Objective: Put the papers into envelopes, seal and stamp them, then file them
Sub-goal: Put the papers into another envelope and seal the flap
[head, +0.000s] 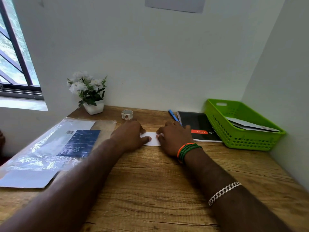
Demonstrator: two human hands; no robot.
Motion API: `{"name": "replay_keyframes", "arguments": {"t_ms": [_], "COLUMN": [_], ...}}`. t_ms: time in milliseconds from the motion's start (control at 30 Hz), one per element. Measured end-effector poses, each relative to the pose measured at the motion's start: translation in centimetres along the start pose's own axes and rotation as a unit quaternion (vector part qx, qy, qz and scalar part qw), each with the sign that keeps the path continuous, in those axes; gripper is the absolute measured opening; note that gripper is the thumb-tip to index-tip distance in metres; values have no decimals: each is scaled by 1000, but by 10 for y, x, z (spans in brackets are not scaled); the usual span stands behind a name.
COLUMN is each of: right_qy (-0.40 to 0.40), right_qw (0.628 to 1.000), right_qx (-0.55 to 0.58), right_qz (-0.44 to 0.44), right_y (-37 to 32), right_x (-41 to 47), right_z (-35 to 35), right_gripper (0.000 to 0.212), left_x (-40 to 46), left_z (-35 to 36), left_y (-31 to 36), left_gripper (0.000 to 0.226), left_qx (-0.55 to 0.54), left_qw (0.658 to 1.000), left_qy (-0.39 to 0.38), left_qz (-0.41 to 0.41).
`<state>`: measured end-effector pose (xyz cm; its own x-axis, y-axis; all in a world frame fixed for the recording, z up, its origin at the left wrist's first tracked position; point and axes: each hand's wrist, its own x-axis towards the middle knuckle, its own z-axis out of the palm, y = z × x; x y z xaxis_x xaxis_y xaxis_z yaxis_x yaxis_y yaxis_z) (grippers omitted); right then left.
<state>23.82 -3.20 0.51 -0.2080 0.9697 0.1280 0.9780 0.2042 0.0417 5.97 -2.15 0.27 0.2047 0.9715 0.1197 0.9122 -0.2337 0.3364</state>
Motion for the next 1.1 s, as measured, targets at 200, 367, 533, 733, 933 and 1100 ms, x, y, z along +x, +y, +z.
{"name": "replay_keyframes", "arguments": {"t_ms": [200, 367, 533, 733, 933, 1100], "right_qy": [30, 82, 16, 44, 146, 175], "right_qw": [993, 993, 996, 978, 913, 898], "right_qx": [-32, -20, 92, 204, 371, 388], "right_qz": [107, 83, -12, -6, -91, -116], "right_y": [27, 32, 25, 34, 32, 29], "right_x": [-2, 0, 8, 13, 4, 3], "right_z": [-5, 0, 14, 16, -1, -4], "right_gripper": [31, 36, 40, 8, 9, 4], "left_x": [3, 4, 5, 4, 0, -1], "left_z": [2, 4, 6, 5, 0, -9], "left_y": [-6, -8, -9, -7, 10, 6], "left_gripper": [54, 52, 47, 41, 24, 12], "left_qx": [-14, -20, -37, -42, -70, -105], "left_qw": [1000, 1000, 999, 998, 972, 969], "left_qy": [-1, 7, 10, 37, 172, 176], "left_qz": [5, 6, 8, 29, 145, 142]}}
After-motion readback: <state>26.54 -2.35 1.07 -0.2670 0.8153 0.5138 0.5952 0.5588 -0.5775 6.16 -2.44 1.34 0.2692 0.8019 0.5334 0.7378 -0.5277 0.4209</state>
